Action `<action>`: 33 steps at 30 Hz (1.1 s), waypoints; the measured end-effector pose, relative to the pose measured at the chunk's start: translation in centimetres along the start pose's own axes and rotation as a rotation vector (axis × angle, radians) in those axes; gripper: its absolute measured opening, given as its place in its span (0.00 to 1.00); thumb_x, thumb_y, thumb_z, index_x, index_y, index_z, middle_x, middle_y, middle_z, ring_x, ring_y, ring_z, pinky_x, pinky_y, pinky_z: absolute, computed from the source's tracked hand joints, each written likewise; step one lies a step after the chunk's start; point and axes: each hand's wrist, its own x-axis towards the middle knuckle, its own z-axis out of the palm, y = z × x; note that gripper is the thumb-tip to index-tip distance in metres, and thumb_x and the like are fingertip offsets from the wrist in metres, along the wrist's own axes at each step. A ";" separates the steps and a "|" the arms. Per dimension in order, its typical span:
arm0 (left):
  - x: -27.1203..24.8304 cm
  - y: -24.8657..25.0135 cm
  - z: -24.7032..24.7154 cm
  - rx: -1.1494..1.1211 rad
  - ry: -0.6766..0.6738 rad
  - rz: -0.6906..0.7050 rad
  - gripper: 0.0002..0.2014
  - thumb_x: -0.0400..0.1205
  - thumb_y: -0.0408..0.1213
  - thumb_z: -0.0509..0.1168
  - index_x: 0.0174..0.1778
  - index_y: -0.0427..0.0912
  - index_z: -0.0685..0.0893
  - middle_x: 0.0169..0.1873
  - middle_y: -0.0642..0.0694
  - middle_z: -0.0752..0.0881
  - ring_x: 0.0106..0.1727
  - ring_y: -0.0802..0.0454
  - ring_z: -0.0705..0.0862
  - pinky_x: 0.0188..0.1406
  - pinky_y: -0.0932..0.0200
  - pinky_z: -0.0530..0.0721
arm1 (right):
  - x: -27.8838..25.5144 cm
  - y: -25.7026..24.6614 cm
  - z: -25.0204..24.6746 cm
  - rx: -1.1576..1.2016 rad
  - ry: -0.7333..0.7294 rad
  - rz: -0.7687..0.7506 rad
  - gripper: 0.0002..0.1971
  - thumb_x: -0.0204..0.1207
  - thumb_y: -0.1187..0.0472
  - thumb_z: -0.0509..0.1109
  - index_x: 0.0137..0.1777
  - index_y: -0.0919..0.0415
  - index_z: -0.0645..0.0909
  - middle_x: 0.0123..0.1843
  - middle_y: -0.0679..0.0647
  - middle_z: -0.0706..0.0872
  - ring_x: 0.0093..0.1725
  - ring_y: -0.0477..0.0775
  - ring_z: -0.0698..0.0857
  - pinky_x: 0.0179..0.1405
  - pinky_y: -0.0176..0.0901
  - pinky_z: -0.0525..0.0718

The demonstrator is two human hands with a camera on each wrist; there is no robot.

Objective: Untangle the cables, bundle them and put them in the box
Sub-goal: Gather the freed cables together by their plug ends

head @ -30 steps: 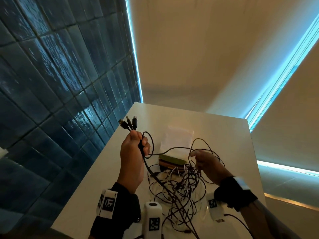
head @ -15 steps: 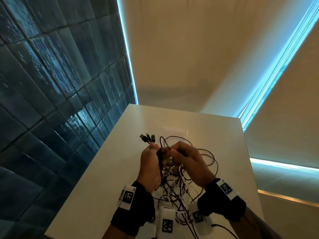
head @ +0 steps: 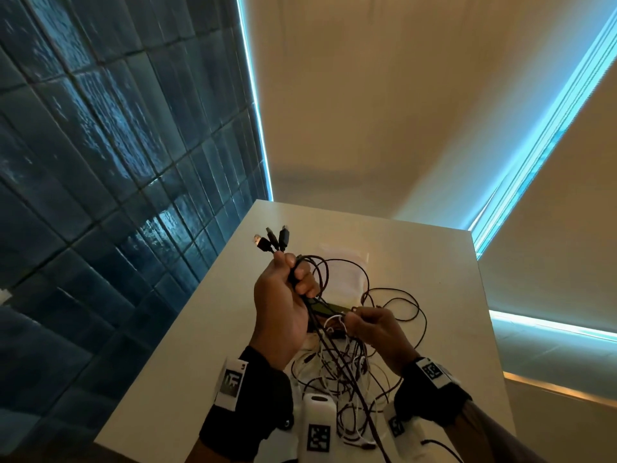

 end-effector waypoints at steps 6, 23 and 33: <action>-0.7 -0.1 -0.1 0.106 0.007 0.053 0.17 0.90 0.41 0.48 0.35 0.45 0.69 0.26 0.50 0.68 0.24 0.56 0.62 0.27 0.58 0.61 | 2.1 3.2 -1.2 -0.126 0.138 0.025 0.14 0.76 0.59 0.74 0.29 0.60 0.84 0.24 0.46 0.78 0.27 0.43 0.71 0.28 0.33 0.68; -0.9 -1.9 -1.1 0.472 0.141 0.039 0.17 0.91 0.37 0.47 0.36 0.41 0.69 0.28 0.45 0.76 0.25 0.53 0.67 0.26 0.57 0.64 | 4.5 -2.1 -0.6 -0.220 0.411 -0.063 0.11 0.77 0.58 0.72 0.38 0.66 0.81 0.31 0.62 0.83 0.29 0.53 0.76 0.32 0.49 0.77; -0.2 -2.4 0.0 0.339 0.161 -0.138 0.19 0.91 0.43 0.49 0.37 0.39 0.75 0.29 0.41 0.79 0.29 0.48 0.77 0.31 0.54 0.76 | 0.4 -8.2 3.5 0.088 0.064 -0.259 0.04 0.77 0.71 0.71 0.42 0.70 0.80 0.37 0.68 0.85 0.35 0.59 0.85 0.37 0.49 0.85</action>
